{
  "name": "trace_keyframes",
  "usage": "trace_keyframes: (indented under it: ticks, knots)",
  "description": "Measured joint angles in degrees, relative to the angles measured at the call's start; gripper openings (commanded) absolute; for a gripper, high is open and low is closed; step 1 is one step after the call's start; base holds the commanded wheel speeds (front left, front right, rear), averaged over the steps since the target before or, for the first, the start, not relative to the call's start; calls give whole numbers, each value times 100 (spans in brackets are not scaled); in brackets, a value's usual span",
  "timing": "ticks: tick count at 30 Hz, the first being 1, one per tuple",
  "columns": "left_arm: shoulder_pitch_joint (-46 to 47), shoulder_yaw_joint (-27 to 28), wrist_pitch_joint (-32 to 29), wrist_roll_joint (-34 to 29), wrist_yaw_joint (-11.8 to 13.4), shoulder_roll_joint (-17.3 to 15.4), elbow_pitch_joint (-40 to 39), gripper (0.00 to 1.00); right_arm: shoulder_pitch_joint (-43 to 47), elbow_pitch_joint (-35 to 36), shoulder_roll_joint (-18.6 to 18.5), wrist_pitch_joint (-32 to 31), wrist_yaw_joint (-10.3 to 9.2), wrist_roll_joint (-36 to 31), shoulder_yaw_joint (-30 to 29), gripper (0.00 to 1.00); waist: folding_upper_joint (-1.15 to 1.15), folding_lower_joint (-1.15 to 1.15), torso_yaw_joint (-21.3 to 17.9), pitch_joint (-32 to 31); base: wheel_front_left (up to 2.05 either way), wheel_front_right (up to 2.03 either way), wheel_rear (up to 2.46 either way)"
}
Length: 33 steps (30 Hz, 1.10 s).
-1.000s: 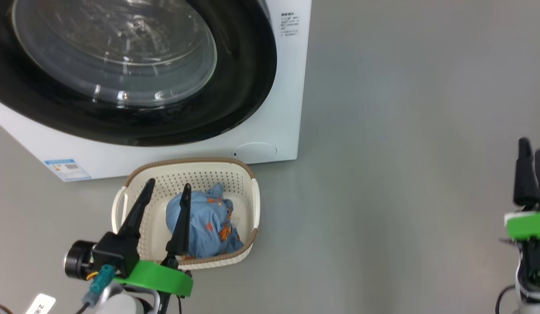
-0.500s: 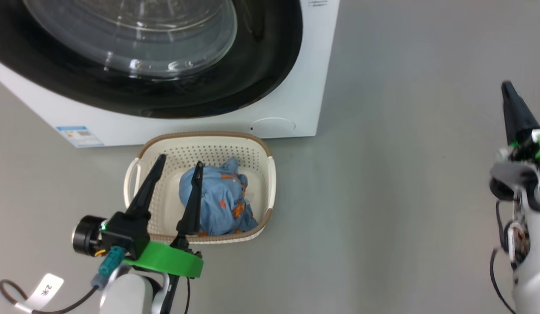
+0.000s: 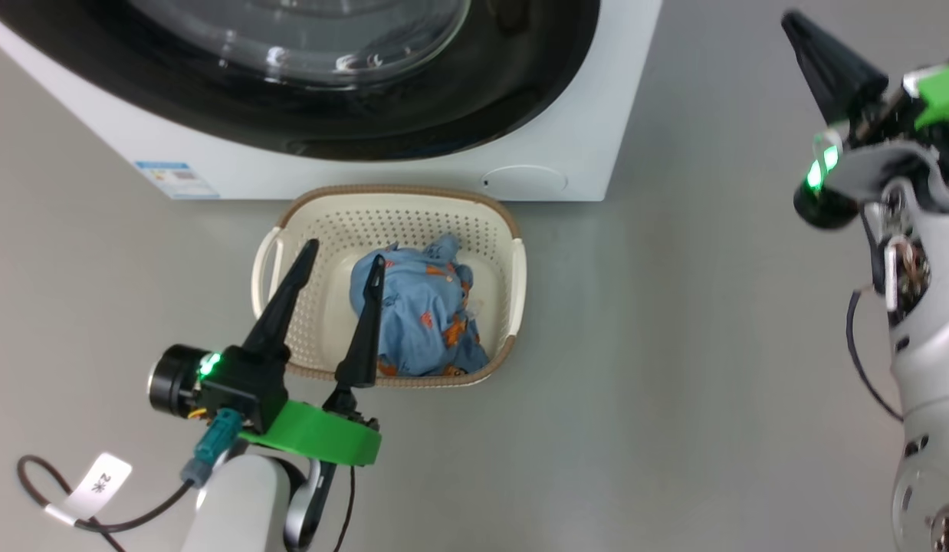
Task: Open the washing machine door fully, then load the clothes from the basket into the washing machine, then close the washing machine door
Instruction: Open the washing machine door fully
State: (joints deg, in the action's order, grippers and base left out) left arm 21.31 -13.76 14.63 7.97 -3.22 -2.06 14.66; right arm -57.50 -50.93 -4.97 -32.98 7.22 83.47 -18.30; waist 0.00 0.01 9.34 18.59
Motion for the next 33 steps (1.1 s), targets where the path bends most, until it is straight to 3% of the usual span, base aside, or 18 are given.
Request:
trace_keyframes:
  ticks: [10, 33]
  knots:
    - [214, -316, 0, 131, 86, 3, -35, 100, -1099, -564, -67, -200, 0, -402, 479, 0, 0, 0, 365, 266, 0, 0, 0]
    - [458, -1036, 0, 658, 392, 13, -194, 100, -2609, -1933, -390, -34, 0, -1336, 1048, 0, 0, 0, 1203, 748, 0, 0, 0]
